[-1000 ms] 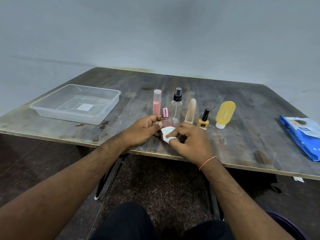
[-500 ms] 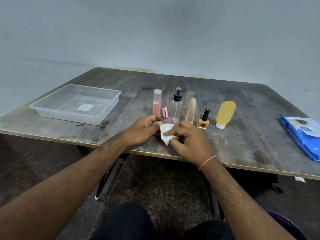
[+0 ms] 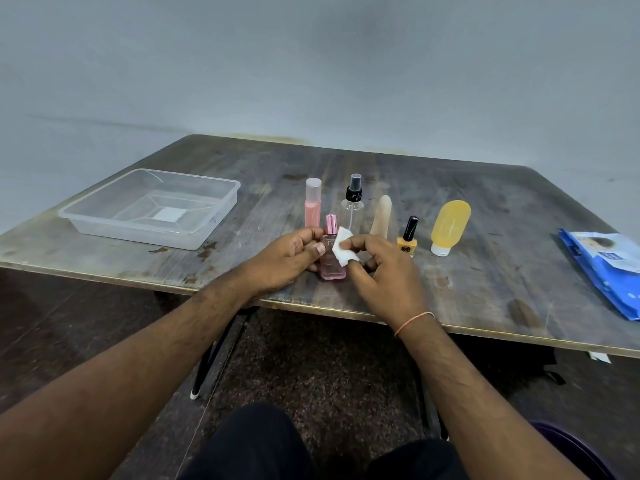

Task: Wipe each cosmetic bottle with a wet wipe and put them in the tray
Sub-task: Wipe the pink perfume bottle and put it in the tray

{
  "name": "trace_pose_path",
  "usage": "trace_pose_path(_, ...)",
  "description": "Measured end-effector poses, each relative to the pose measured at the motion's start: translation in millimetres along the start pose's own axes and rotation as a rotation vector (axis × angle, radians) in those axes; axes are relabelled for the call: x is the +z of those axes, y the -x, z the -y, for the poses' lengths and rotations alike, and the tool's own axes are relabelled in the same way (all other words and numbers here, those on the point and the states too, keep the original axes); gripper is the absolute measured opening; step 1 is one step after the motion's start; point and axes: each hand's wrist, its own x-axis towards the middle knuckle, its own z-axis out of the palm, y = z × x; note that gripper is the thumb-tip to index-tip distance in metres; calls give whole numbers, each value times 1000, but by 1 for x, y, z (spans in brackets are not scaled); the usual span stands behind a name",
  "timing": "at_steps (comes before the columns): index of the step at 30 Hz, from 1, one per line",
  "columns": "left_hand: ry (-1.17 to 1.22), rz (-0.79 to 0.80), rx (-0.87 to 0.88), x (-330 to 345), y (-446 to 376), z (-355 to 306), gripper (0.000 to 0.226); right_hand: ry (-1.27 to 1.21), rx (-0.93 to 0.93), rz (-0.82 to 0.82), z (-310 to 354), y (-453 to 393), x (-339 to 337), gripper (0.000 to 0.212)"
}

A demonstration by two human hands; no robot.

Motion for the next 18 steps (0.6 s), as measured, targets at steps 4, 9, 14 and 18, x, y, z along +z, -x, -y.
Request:
trace_pose_path(4, 11, 4, -1, -2, -1, 3, 32, -4, 44, 5, 2, 1, -2, 26)
trace_pose_path(9, 43, -9, 3, -1, -2, 2, 28, -35, 64, 22, -2, 0, 0, 13)
trace_pose_path(14, 141, -30, 6, -1, -2, 3, 30, 18, 17, 124, -5, 1, 2, 7)
trace_pose_path(18, 164, -55, 7, -1, -2, 0, 30, 31, 13, 168, -5, 0, 1, 6)
